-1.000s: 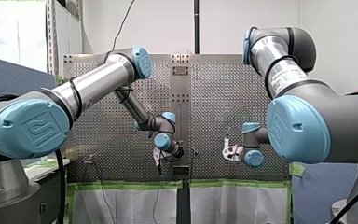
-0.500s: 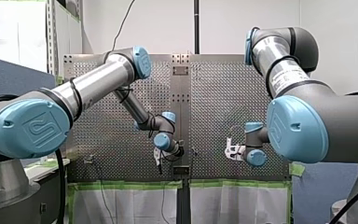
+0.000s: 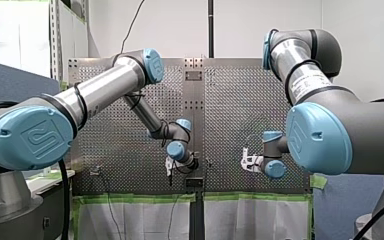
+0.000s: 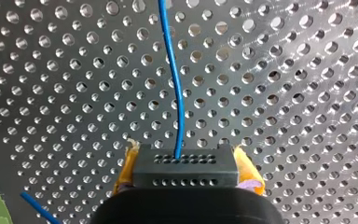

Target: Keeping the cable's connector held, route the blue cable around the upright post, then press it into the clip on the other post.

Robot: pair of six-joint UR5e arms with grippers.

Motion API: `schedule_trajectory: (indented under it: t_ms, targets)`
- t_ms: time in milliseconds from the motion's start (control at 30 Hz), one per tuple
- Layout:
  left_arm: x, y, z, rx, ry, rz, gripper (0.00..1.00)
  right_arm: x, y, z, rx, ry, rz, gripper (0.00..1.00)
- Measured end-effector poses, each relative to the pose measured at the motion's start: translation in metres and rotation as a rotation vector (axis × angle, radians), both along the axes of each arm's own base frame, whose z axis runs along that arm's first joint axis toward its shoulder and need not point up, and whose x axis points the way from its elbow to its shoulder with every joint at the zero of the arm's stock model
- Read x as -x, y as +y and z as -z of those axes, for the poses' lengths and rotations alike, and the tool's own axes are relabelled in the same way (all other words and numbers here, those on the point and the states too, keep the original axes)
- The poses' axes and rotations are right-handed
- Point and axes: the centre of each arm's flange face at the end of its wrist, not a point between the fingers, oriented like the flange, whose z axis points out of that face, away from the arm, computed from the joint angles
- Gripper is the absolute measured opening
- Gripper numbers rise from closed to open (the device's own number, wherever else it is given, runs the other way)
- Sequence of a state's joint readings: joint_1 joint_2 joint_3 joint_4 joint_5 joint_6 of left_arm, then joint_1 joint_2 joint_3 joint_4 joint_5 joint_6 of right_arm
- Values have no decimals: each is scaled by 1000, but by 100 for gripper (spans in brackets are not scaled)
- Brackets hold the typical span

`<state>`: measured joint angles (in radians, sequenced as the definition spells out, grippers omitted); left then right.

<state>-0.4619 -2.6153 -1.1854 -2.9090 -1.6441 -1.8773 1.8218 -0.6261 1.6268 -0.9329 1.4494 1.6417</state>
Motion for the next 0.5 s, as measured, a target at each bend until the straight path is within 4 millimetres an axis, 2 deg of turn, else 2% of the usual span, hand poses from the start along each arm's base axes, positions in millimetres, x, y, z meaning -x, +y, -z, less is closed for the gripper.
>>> schedule_trajectory:
  t_ms: [300,500]
  targets:
    - [27,-6,-17,-110,26,29,100,0,1,1,-8,2,-2,0]
    - [44,-1,-33,-159,54,84,100,0,1,1,-9,2,-1,0]
